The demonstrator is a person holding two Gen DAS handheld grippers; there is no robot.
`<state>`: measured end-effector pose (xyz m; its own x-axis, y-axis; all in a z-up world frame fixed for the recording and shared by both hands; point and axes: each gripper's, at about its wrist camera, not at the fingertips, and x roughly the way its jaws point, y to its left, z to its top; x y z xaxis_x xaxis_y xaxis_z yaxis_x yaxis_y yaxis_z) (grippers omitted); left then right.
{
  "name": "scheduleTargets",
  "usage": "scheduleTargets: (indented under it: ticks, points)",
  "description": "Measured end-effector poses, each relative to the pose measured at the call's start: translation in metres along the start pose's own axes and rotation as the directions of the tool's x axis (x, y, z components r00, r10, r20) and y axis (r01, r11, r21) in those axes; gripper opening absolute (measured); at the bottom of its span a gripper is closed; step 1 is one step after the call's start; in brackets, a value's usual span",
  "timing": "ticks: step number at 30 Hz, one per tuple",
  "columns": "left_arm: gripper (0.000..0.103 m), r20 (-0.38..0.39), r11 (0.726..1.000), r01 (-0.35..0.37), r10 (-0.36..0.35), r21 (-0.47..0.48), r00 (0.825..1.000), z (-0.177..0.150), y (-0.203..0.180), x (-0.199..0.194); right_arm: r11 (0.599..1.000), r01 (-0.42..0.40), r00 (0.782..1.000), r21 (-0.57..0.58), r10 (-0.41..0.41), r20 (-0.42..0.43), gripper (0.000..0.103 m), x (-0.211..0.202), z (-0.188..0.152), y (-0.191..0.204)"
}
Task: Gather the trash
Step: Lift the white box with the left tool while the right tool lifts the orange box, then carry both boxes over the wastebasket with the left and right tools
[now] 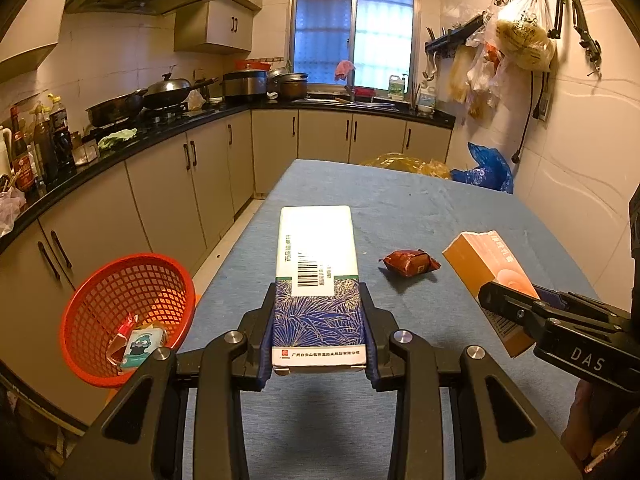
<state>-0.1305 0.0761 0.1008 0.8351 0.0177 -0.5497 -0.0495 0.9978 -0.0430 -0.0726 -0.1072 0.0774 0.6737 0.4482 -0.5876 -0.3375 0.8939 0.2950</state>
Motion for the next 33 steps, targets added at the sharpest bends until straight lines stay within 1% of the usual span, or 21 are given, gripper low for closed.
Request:
scheduleTargets:
  ticks: [9, 21, 27, 33]
  points:
    - [0.033, -0.006, 0.999, -0.016, 0.016, -0.030, 1.000, -0.003, 0.014, 0.002, 1.000, -0.012, 1.000, -0.008, 0.011, -0.024, 0.051, 0.011, 0.002, 0.011]
    - [0.033, -0.012, 0.997, -0.033, 0.032, -0.073, 0.999, -0.006, 0.042, 0.006, 0.999, -0.035, 0.998, -0.027, 0.033, -0.059, 0.051, 0.027, 0.007, 0.029]
    - [0.033, -0.004, 0.993, -0.053, 0.053, -0.109, 0.999, -0.004, 0.062, 0.007, 0.998, -0.047, 0.996, -0.046, 0.044, -0.074, 0.051, 0.034, 0.011, 0.039]
    - [0.033, 0.002, 0.984, -0.095, 0.097, -0.150, 0.995, -0.002, 0.090, 0.005, 0.995, -0.082, 0.992, -0.058, 0.076, -0.102, 0.051, 0.047, 0.017, 0.055]
